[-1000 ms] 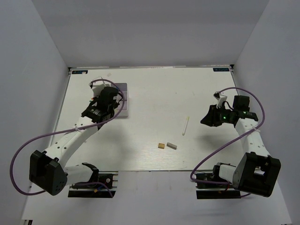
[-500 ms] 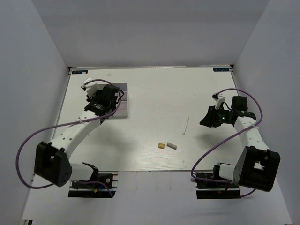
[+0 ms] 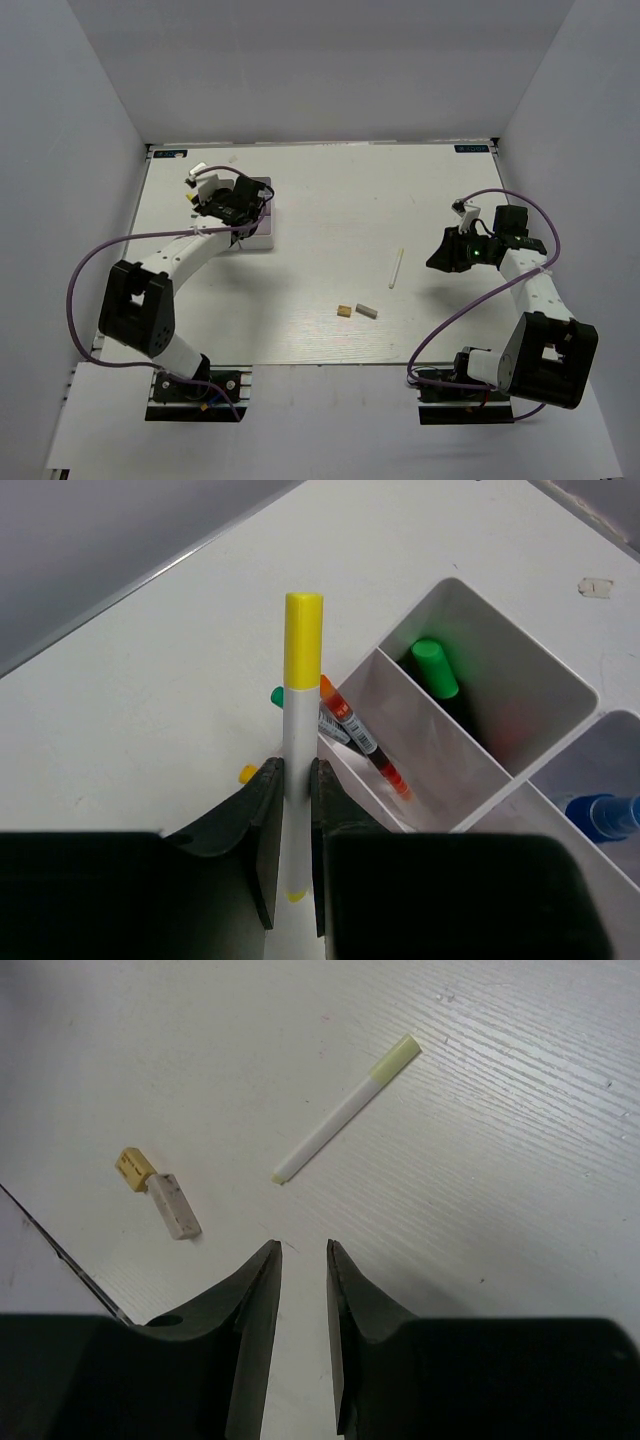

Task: Sort the stationery into containers
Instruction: Place the stationery into the container, then grab a piece of stationery with the right arm

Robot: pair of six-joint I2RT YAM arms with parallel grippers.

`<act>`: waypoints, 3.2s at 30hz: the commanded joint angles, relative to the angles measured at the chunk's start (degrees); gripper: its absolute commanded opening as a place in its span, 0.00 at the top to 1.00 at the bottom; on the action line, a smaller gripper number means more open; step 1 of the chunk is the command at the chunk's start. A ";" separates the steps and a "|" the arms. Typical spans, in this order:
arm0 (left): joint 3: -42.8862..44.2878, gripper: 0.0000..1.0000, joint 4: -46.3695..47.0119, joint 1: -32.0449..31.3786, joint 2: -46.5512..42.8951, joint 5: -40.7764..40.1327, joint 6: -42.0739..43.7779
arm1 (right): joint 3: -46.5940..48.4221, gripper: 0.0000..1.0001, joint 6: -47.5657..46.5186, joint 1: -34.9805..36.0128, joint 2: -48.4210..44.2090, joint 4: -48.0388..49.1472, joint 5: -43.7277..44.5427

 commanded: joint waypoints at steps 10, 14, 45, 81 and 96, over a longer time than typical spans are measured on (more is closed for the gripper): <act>11.44 1.00 -13.02 0.54 11.26 -5.97 -17.02 | 1.38 0.70 -1.79 0.06 0.48 -1.35 -0.37; 11.44 1.00 -11.62 0.54 11.27 -6.59 -17.02 | 1.11 0.70 -1.87 0.24 0.30 -1.35 -0.46; 7.22 1.00 -6.17 -1.12 14.08 -7.64 -18.16 | 1.55 0.70 -2.84 -0.02 2.15 -1.87 -0.46; 5.11 0.58 -6.07 -2.27 11.97 -6.59 -18.16 | 1.46 0.70 -3.63 0.15 2.58 -1.70 -0.81; 2.83 0.00 1.58 -5.70 -14.21 30.82 13.74 | 7.69 0.32 5.94 9.55 12.07 2.52 16.75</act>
